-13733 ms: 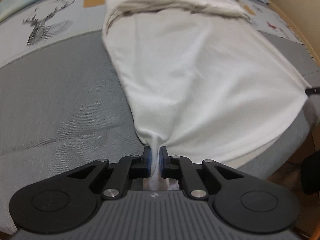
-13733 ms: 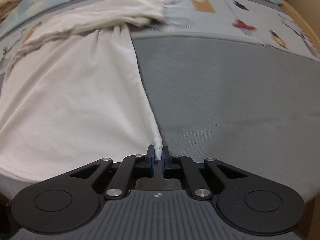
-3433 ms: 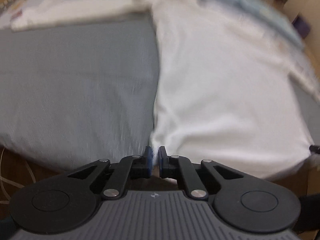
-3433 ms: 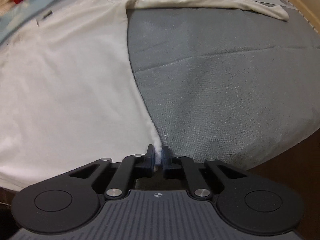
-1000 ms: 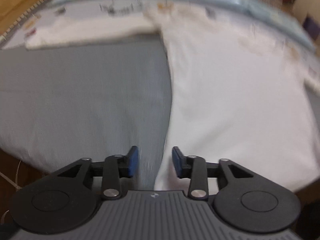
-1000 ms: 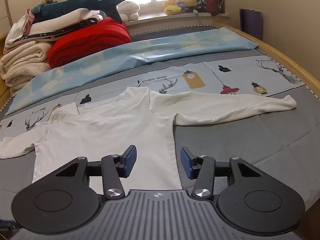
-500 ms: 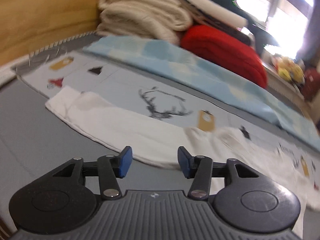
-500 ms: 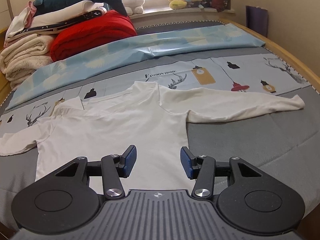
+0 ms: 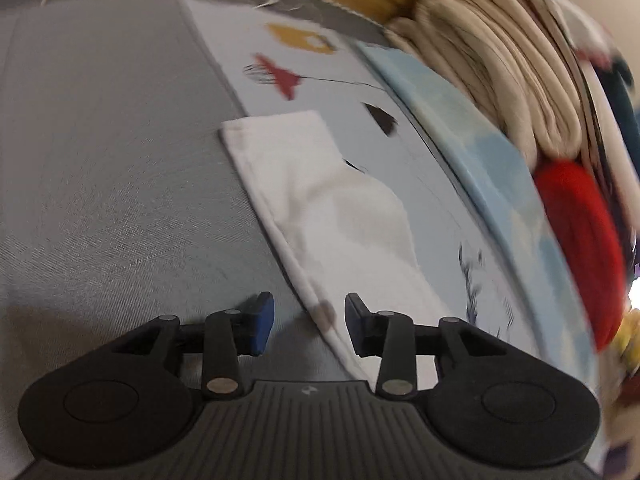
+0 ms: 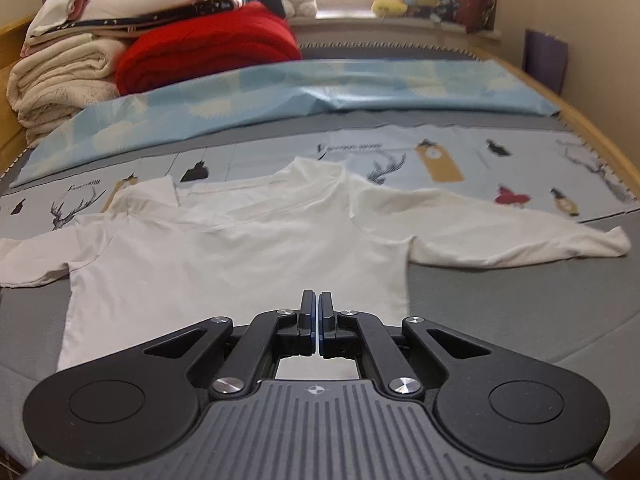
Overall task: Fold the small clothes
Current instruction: 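Grasp the white shirt's sleeve cuff with the left gripper and lift it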
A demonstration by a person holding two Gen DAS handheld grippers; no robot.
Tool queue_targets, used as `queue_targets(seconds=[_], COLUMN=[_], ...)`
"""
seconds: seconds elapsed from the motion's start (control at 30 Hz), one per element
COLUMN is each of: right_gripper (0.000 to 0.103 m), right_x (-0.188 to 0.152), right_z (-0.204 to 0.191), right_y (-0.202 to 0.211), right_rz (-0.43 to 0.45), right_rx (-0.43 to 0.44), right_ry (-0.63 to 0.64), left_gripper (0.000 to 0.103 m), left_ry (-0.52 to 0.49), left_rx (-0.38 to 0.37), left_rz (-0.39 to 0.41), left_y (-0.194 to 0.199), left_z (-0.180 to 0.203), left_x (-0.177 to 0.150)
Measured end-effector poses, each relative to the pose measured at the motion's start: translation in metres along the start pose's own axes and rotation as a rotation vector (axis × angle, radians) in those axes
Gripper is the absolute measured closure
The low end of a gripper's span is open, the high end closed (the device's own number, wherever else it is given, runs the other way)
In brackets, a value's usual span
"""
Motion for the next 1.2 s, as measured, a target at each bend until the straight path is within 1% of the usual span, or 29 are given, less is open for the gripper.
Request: queue_targets(seconds=[0.03,0.1,0.2,0.23,0.27,0.33,0.37,0.43,0.47,0.5,0.53,0.57,0.6,0.67,0.7,0.73,0.8,0.87,0.9,0.93,1.0,1.03,1.13,1.2], right_gripper=[0.102,0.102,0.102,0.102,0.102,0.102,0.102,0.102,0.102,0.102,0.102,0.102,0.102,0.102,0.102,0.102,0.102,0.102,0.102,0.102,0.102,0.102,0.102,0.102], right_x=[0.0,0.0,-0.003,-0.005,-0.006,-0.008,-0.008,-0.01,-0.009,-0.009,-0.009,-0.008,-0.007,-0.006,-0.006,-0.007,-0.01,-0.012,-0.012,-0.011,-0.009,-0.007,-0.006,-0.01], right_z=[-0.005,-0.014,-0.027,-0.031,-0.034,-0.04,-0.043,-0.047,-0.048,-0.048,-0.049,-0.049,-0.049,-0.046,-0.045,-0.044,-0.042,-0.041,-0.039,-0.036,-0.029,-0.026,-0.017,-0.014], right_y=[-0.004,-0.008,-0.015,-0.018,-0.019,-0.02,-0.02,-0.02,-0.02,-0.021,-0.021,-0.022,-0.022,-0.023,-0.023,-0.023,-0.021,-0.02,-0.019,-0.018,-0.017,-0.017,-0.017,-0.02], right_rz=[-0.006,-0.01,-0.023,-0.029,-0.034,-0.038,-0.038,-0.036,-0.036,-0.036,-0.035,-0.033,-0.032,-0.03,-0.031,-0.034,-0.042,-0.042,-0.039,-0.036,-0.038,-0.036,-0.033,-0.043], right_rx=[0.004,0.008,0.009,0.01,0.011,0.015,0.016,0.015,0.013,0.01,0.009,0.005,0.001,-0.005,-0.006,-0.006,-0.008,-0.01,-0.012,-0.014,-0.021,-0.018,-0.019,-0.014], right_ry=[0.003,0.02,0.041,0.047,0.053,0.066,0.072,0.084,0.087,0.088,0.086,0.083,0.078,0.06,0.051,0.045,0.049,0.066,0.071,0.069,0.046,0.028,-0.005,-0.006], left_gripper=[0.061,0.062,0.073,0.084,0.098,0.1,0.1,0.1,0.1,0.1,0.1,0.098,0.095,0.083,0.083,0.085,0.099,0.099,0.1,0.1,0.1,0.1,0.1,0.1], left_ry=[0.028,0.034,0.037,0.047,0.055,0.074,0.071,0.018,0.026,0.061,0.109,0.155,0.179,0.217,0.239,0.257,0.263,0.234,0.212,0.17,0.056,0.005,-0.149,-0.248], left_rx=[-0.022,-0.044,-0.06,-0.06,-0.056,-0.067,-0.037,0.116,0.19,0.223,0.224,0.201,0.188,0.151,0.132,0.117,0.113,0.137,0.149,0.147,0.121,0.103,0.0,-0.087], left_rz=[0.006,0.023,0.042,0.042,0.038,0.034,0.046,0.07,0.084,0.077,0.069,0.068,0.065,0.083,0.092,0.088,0.066,0.059,0.068,0.096,0.153,0.168,0.19,0.187], left_y=[-0.003,-0.008,-0.012,-0.014,-0.016,-0.019,-0.015,0.004,0.014,0.02,0.023,0.025,0.025,0.024,0.023,0.02,0.016,0.02,0.025,0.034,0.055,0.066,0.102,0.124], left_z=[-0.004,-0.007,-0.01,-0.014,-0.017,-0.024,-0.026,-0.031,-0.035,-0.039,-0.042,-0.043,-0.044,-0.048,-0.052,-0.055,-0.06,-0.054,-0.047,-0.033,0.005,0.027,0.109,0.168], left_x=[0.004,0.012,0.019,0.021,0.022,0.024,0.024,0.022,0.018,0.013,0.007,0.003,0.003,0.007,0.01,0.011,0.012,0.018,0.023,0.03,0.042,0.045,0.038,0.018])
Point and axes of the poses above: each gripper's, at about its wrist camera, not at the fingertips, and y roughly against the way its jaws point, z to its right, x to its top, the point moved 9 cm from there along -y, roughly the way its jaws point, and after that the axes turned 12 degrees about -y, right-handed, at the moved point
